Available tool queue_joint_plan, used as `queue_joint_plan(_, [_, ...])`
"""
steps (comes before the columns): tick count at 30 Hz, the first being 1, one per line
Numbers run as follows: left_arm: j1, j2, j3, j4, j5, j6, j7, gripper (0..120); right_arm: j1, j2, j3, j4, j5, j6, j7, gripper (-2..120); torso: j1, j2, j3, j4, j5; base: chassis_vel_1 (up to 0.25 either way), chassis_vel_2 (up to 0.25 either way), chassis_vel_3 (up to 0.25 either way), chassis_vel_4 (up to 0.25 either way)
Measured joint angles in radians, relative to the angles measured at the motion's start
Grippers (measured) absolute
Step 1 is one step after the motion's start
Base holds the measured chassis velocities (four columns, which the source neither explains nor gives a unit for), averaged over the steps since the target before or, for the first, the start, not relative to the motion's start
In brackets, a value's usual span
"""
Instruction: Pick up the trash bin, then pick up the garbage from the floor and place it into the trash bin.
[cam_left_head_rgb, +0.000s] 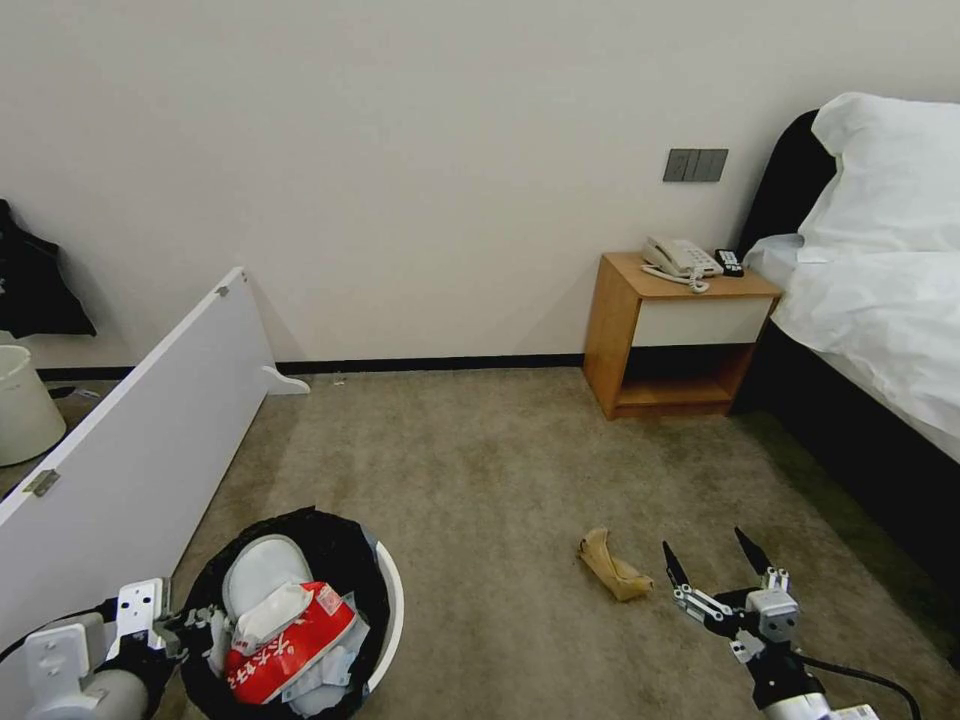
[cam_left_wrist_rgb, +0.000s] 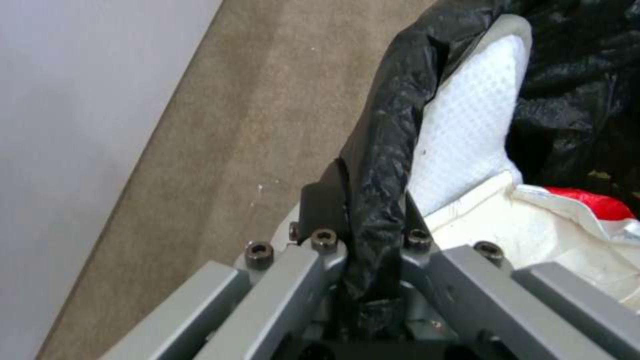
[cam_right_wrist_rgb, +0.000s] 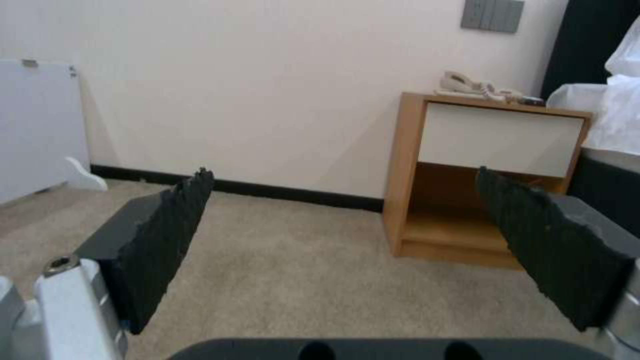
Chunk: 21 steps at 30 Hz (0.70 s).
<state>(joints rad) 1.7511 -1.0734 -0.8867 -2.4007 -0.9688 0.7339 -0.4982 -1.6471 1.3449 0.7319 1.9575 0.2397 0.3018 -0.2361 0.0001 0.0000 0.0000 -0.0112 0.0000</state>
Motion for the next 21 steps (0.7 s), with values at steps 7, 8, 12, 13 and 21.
queue_joint_plan(7, [-0.001, 0.0, 0.0, 0.001, 0.0, -0.002, 0.002, 1, 0.002, -0.002, 0.0, 0.0, 0.002, -0.001, -0.002, 100, 0.0, 0.0, 0.0, 0.0, 0.0, -0.044, 0.023, 0.024, -0.027])
queue_joint_plan(8, [-0.001, 0.001, 0.001, 0.002, 0.0, -0.002, 0.002, 1, 0.003, -0.002, 0.0, 0.0, 0.002, -0.002, -0.003, 100, 0.0, 0.0, 0.0, 0.0, 0.0, -0.06, 0.029, 0.033, -0.037])
queue_joint_plan(12, [-0.001, 0.001, 0.001, 0.003, 0.0, -0.002, 0.004, 1, 0.003, -0.002, 0.0, 0.0, 0.003, -0.002, -0.004, 100, 0.0, 0.0, 0.0, -0.0001, -0.0001, -0.027, 0.02, 0.02, -0.023])
queue_joint_plan(13, [-0.001, 0.001, 0.001, 0.003, 0.0, -0.002, 0.004, 1, 0.003, -0.002, -0.001, 0.0, 0.003, -0.002, -0.005, 100, 0.0, 0.0, 0.0, 0.0, 0.0, -0.057, 0.051, 0.057, -0.046])
queue_joint_plan(21, [-0.004, 0.003, 0.002, 0.003, -0.003, -0.001, 0.004, 1, 0.003, -0.004, 0.0, -0.001, 0.005, -0.003, -0.006, 100, 0.0, 0.0, 0.0, 0.0, 0.0, -0.057, 0.044, 0.054, -0.051])
